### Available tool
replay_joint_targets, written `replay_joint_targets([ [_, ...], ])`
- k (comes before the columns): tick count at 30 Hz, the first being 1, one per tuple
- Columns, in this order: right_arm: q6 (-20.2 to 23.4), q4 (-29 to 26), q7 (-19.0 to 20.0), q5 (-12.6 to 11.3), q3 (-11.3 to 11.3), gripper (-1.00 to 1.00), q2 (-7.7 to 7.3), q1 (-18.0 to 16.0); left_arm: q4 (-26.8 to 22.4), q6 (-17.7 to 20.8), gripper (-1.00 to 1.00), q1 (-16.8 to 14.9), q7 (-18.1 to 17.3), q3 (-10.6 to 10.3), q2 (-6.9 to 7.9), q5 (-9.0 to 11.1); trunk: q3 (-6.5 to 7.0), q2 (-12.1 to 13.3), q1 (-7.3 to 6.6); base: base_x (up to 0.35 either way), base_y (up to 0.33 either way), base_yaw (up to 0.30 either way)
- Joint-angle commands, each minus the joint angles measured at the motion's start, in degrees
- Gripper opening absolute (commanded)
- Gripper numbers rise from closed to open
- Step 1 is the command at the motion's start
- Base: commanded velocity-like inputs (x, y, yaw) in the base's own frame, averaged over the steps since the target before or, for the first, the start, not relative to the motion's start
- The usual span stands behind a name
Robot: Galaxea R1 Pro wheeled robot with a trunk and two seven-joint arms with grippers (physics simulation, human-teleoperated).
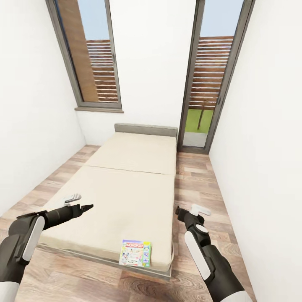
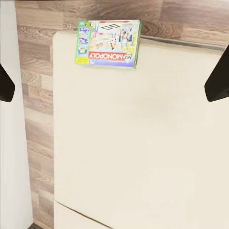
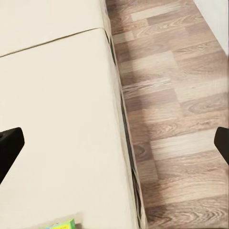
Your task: Put all the toys in the child's room - the three board games (two on the bed and one on the table), the two jigsaw puzzles on the table, and the tennis ball on the table - inside the toy box on the table in the child's room.
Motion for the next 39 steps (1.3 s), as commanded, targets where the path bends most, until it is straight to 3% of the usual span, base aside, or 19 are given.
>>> replay_joint_targets([
  [1,0.2,-0.1,-0.4,-0.3,0.1,1.0,0.0,-0.1,0.0,0.4,1.0,0.0,-0.2,0.1,0.01,0.0,-0.08,-0.1,0.03,0.0,0.195,-0.279],
  [19,0.2,0.3,-0.4,-0.3,0.1,1.0,-0.05,-0.1,0.0,0.3,1.0,0.0,-0.2,0.1,0.01,0.0,0.58,-0.1,0.03,0.0,0.147,-0.263],
  [39,0.1,0.3,-0.5,-0.1,0.2,1.0,0.03,-0.1,0.0,0.3,1.0,0.0,-0.2,0.2,0.01,0.0,0.66,-0.1,0.03,0.0,0.09,-0.021],
])
